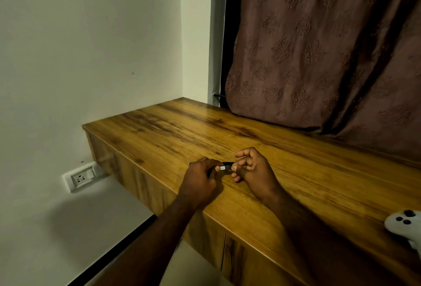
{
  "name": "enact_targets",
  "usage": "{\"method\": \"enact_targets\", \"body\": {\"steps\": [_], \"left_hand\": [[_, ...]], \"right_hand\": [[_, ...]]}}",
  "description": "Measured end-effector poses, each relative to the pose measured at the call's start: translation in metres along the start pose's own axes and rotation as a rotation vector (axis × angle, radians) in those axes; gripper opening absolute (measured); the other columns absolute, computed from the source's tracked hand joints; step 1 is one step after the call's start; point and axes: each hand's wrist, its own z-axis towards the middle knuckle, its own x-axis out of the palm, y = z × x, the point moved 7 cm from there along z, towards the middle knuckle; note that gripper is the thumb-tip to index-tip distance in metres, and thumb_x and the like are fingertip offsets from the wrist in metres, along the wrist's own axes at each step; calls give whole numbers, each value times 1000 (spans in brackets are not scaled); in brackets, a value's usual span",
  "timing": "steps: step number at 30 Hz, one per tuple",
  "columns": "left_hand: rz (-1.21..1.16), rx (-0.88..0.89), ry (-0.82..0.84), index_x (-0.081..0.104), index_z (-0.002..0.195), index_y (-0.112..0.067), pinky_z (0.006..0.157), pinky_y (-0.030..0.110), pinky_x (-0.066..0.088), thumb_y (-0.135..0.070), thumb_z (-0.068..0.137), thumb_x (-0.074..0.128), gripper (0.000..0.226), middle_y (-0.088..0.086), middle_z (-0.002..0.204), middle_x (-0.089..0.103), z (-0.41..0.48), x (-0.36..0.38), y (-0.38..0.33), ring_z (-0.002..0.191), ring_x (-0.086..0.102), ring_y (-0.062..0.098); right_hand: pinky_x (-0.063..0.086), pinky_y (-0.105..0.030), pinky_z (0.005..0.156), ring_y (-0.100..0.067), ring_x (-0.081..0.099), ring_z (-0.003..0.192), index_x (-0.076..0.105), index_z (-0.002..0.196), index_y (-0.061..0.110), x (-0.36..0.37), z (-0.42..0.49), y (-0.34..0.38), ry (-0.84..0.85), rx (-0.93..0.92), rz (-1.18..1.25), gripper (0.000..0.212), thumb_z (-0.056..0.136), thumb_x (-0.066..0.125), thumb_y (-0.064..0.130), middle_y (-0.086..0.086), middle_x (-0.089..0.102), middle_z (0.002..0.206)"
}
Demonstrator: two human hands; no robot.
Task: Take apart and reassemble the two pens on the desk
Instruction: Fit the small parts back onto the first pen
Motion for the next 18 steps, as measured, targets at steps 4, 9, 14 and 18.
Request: {"method": "enact_targets", "body": {"steps": [4, 9, 14, 18], "left_hand": [[-34, -24, -5, 73, 99, -12, 79, 38, 54, -6, 88, 57, 21, 6, 94, 71, 0, -2, 1, 87, 65, 19], [-74, -59, -40, 69, 104, -12, 78, 28, 53, -13, 88, 62, 18, 4, 98, 70, -1, -2, 2, 90, 66, 16], [-140, -105, -96, 65, 99, -18, 73, 27, 53, -10, 87, 63, 14, -2, 90, 68, -3, -8, 3, 81, 63, 8], [-105, -81, -90, 67, 100, -18, 73, 21, 50, -12, 89, 63, 13, -2, 91, 67, -2, -8, 4, 81, 61, 5]], "right_hand": [[53, -30, 54, -19, 62, 60, 52, 100, 5, 5, 2, -4, 14, 28, 18, 19, 87, 58, -8, -13, 64, 77], [50, -32, 52, -19, 60, 55, 55, 97, 5, 0, 7, -9, -45, 70, 82, 14, 88, 59, -5, -13, 63, 74], [48, -27, 48, -16, 56, 52, 60, 92, 6, -9, 7, -13, -131, 112, 163, 9, 89, 58, -2, -12, 63, 67], [49, -27, 50, -17, 57, 54, 63, 96, 3, -9, 7, -16, -124, 134, 178, 9, 90, 58, 0, -13, 64, 69]]}}
